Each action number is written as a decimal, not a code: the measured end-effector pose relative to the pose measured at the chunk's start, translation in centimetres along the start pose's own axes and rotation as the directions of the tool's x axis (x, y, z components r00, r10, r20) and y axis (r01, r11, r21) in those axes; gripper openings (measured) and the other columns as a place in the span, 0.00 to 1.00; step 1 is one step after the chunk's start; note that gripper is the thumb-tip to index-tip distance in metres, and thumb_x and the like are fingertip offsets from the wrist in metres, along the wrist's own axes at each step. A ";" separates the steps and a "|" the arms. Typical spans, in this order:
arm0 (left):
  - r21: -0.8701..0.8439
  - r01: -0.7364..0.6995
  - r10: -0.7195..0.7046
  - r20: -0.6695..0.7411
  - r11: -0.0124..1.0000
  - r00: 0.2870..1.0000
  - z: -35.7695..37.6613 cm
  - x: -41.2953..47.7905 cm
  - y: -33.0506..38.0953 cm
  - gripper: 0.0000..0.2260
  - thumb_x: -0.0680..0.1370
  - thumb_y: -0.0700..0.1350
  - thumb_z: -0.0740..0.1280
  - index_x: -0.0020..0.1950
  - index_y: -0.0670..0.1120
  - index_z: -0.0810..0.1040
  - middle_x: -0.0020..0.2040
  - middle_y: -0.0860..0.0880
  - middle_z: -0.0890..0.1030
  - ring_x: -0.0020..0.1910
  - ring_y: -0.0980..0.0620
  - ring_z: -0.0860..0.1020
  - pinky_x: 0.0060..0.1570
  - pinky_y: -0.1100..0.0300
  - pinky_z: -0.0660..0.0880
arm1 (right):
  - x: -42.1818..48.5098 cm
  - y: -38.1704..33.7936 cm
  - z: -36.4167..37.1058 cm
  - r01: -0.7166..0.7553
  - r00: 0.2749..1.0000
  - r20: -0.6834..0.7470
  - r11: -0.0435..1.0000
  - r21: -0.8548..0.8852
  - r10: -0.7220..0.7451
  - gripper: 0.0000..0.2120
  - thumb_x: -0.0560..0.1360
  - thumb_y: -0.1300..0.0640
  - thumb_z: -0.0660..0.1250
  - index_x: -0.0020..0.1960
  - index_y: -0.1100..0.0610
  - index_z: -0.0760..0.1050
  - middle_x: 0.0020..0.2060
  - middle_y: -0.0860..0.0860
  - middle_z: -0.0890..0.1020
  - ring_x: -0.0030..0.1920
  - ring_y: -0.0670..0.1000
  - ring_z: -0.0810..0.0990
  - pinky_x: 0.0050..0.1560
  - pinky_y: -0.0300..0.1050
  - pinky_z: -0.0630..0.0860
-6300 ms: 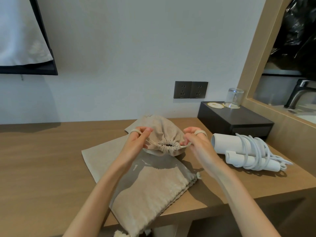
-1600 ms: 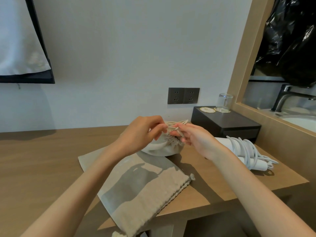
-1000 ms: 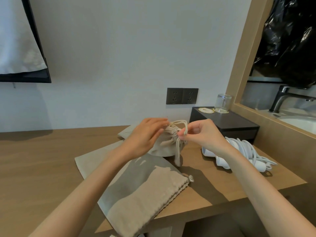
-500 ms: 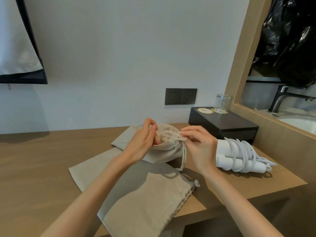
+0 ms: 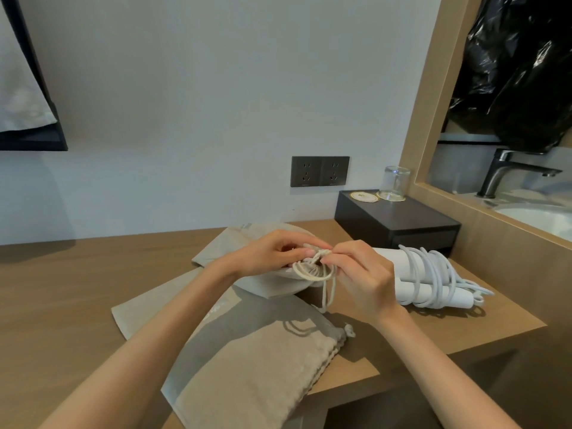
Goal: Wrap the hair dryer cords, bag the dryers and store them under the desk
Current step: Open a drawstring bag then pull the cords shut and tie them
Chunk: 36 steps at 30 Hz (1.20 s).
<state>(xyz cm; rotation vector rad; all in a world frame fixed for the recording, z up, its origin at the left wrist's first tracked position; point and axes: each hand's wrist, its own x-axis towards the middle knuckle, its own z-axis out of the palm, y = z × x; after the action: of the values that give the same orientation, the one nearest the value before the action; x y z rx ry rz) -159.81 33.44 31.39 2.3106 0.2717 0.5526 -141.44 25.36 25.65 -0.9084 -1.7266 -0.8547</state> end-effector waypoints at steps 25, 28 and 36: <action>0.675 0.211 0.067 -0.361 0.707 0.930 -1.1 -2.0 -0.5 0.06 0.80 0.48 0.61 0.52 0.48 0.75 0.53 0.53 0.78 0.47 0.51 0.78 0.42 0.55 0.74 | 1.6 -3.1 -1.9 -0.652 0.095 0.602 -0.407 0.640 0.793 0.12 0.81 0.58 0.56 0.42 0.59 0.72 0.46 0.55 0.83 0.54 0.53 0.81 0.54 0.44 0.75; 0.353 0.198 -0.049 -0.388 0.914 0.920 -0.6 -2.2 -0.1 0.05 0.80 0.46 0.63 0.51 0.47 0.75 0.49 0.52 0.79 0.47 0.54 0.77 0.44 0.61 0.74 | 2.7 -2.9 -1.9 -0.581 0.087 0.634 -0.478 0.659 0.768 0.13 0.82 0.58 0.55 0.40 0.58 0.70 0.42 0.53 0.83 0.50 0.53 0.80 0.54 0.45 0.74; 0.313 0.248 -0.113 -0.393 0.917 0.913 0.2 -2.2 0.4 0.04 0.80 0.47 0.62 0.49 0.47 0.72 0.32 0.55 0.73 0.28 0.57 0.68 0.32 0.64 0.65 | 4.0 -3.1 -1.6 -0.572 0.195 0.548 -0.359 0.737 0.813 0.12 0.81 0.59 0.56 0.40 0.58 0.72 0.25 0.50 0.67 0.30 0.48 0.71 0.53 0.44 0.75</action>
<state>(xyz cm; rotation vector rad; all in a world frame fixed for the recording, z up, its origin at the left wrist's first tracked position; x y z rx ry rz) -161.66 32.26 30.82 2.4741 0.8245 0.9021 -144.48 23.21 29.45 -0.7584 -0.6406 0.9717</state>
